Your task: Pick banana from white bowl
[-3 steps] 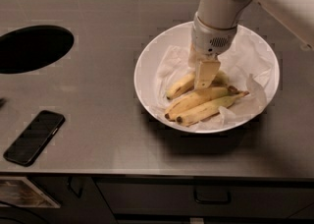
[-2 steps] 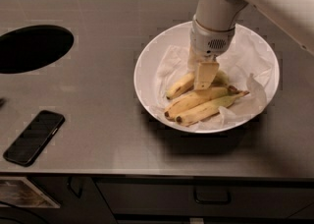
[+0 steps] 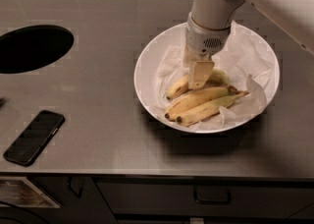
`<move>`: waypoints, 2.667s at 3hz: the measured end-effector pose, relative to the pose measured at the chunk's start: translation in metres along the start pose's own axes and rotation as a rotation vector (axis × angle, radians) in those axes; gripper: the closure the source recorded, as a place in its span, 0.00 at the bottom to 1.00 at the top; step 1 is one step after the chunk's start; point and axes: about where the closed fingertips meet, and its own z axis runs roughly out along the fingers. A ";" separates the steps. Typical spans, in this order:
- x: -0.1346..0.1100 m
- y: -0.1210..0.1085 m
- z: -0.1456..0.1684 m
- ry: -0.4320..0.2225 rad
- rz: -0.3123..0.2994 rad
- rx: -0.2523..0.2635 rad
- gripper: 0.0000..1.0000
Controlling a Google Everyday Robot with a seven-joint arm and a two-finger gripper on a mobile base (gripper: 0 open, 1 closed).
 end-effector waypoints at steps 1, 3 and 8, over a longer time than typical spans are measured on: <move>-0.004 0.000 -0.003 -0.006 -0.006 0.009 0.49; -0.002 -0.001 0.003 0.001 0.000 0.003 0.52; 0.011 -0.002 0.023 0.014 0.027 -0.007 1.00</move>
Offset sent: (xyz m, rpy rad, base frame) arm -0.0021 0.0033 -0.0016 -0.0061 0.0043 0.0035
